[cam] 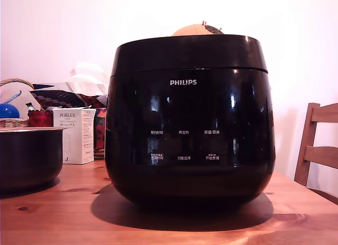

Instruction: Open the rice cooker by pressing the large metal button on the top of its lid with medium force

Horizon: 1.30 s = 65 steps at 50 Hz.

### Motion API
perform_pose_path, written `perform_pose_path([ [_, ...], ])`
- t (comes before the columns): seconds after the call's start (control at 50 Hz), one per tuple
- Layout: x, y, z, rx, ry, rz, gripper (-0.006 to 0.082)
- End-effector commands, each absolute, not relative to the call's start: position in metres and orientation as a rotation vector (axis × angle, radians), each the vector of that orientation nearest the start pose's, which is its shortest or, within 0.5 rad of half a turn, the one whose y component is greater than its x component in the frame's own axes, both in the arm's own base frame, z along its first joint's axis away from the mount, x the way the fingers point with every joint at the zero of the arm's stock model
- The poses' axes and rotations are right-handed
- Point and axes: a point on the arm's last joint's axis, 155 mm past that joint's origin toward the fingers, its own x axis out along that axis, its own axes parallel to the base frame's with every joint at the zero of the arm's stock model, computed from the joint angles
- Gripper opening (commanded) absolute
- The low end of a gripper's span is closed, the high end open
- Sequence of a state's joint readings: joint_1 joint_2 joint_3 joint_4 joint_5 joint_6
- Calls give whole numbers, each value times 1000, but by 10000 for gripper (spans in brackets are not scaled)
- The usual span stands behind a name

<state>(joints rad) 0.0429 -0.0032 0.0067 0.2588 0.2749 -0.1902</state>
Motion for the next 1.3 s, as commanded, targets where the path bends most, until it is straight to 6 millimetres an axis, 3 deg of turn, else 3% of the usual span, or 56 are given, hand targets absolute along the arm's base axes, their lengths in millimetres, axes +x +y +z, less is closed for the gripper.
perform_pose_path([
  [0.0,238,-44,225,-211,-224,-288,-22],
  [0.72,189,-154,272,-305,-21,-853,-22],
  [0.96,195,-190,284,-311,5,-972,-22],
  [1.28,213,-248,281,-280,25,-1058,-22],
])
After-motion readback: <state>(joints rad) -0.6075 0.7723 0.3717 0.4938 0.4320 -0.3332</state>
